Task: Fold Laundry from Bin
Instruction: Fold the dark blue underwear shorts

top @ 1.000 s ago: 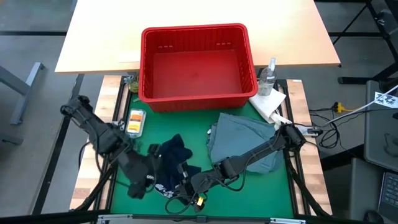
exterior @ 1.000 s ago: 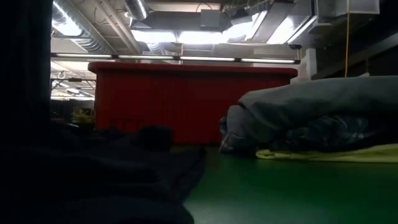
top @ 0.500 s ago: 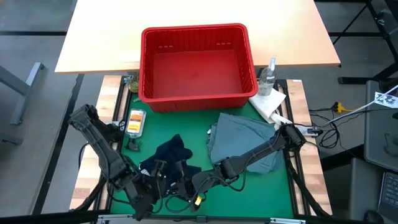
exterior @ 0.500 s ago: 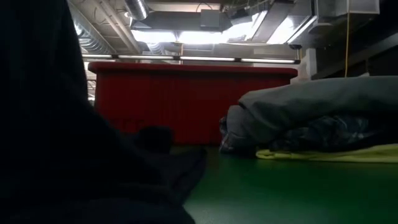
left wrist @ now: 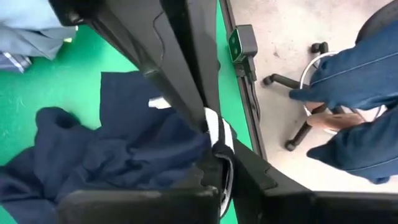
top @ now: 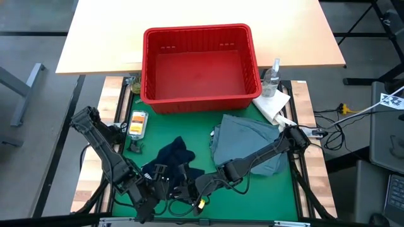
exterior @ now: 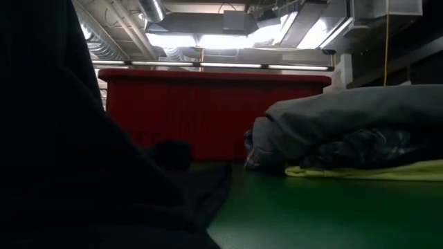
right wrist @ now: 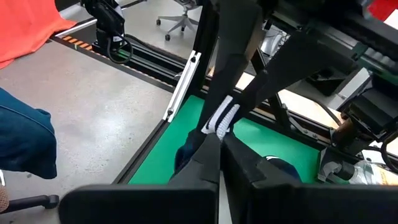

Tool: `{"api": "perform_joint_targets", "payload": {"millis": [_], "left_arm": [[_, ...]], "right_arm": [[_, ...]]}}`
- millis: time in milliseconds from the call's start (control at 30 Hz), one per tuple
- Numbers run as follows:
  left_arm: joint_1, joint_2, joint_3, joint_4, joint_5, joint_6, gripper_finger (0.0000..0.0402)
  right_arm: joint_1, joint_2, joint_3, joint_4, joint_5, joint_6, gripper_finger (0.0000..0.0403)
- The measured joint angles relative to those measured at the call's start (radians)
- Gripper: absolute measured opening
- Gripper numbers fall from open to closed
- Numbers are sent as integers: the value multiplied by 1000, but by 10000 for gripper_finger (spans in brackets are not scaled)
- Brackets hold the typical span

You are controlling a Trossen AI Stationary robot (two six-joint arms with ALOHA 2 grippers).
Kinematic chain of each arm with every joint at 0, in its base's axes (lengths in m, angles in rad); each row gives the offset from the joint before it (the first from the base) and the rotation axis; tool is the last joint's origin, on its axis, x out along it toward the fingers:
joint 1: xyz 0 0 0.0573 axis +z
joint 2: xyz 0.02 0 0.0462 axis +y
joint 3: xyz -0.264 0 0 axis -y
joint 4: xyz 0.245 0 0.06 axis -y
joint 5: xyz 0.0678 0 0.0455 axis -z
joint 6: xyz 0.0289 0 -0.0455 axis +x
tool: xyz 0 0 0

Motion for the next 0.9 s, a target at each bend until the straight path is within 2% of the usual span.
{"api": "perform_joint_targets", "payload": {"millis": [133,300,500,700,900], "left_arm": [[-4,0,0,-2,26,-7,10],[-6,0,0,2,75,-6,5],[-36,0,0,-62,234,-6,3],[-81,-1,0,-85,244,-7,3],[-116,-1,0,-85,223,-10,5]], "right_arm": [[-1,0,0,-2,-12,0,5],[-1,0,0,-4,-104,0,15],[-1,1,0,-38,-139,0,93],[0,1,0,-183,-190,20,173],[1,1,0,-390,-225,118,201]]}}
